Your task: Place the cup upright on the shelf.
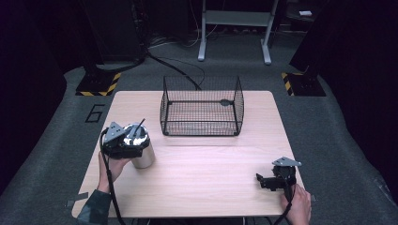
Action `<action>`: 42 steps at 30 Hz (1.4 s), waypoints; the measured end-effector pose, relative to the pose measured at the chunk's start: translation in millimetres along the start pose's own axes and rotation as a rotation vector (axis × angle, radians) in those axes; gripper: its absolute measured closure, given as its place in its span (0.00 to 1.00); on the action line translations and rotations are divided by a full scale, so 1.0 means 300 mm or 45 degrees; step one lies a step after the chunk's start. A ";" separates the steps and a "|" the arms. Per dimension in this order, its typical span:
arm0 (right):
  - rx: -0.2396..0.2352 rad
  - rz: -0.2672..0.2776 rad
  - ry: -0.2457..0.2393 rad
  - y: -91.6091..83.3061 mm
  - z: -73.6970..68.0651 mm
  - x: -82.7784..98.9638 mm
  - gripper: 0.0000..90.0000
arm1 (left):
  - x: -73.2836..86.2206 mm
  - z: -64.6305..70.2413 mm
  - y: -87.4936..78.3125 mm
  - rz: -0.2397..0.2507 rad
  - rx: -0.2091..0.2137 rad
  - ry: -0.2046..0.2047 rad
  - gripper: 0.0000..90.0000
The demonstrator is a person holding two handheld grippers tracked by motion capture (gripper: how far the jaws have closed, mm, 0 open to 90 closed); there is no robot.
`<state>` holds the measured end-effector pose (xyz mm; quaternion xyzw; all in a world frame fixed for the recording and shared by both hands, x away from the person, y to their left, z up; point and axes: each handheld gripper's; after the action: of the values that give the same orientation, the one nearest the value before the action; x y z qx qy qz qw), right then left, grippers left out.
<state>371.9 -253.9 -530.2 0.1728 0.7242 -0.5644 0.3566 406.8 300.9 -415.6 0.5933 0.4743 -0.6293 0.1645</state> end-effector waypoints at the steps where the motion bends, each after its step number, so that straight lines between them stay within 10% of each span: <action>1: 0.000 0.000 0.000 0.000 0.000 0.000 0.00 | -0.005 0.001 0.002 -0.004 0.005 0.008 0.04; 42: -0.006 -0.008 -0.002 0.005 -0.002 -0.005 0.00 | -0.261 0.201 0.143 0.041 0.315 0.096 0.04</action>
<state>373.7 -252.6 -530.1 0.1695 0.7257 -0.5640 0.3557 423.0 204.0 -371.4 0.6400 0.3892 -0.6574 0.0822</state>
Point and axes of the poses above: each handheld gripper's, and its own axes: y roughly forward along the jaws, x roughly out of its underside, z roughly to its right, and after that the axes turned 9 degrees about y, right-handed
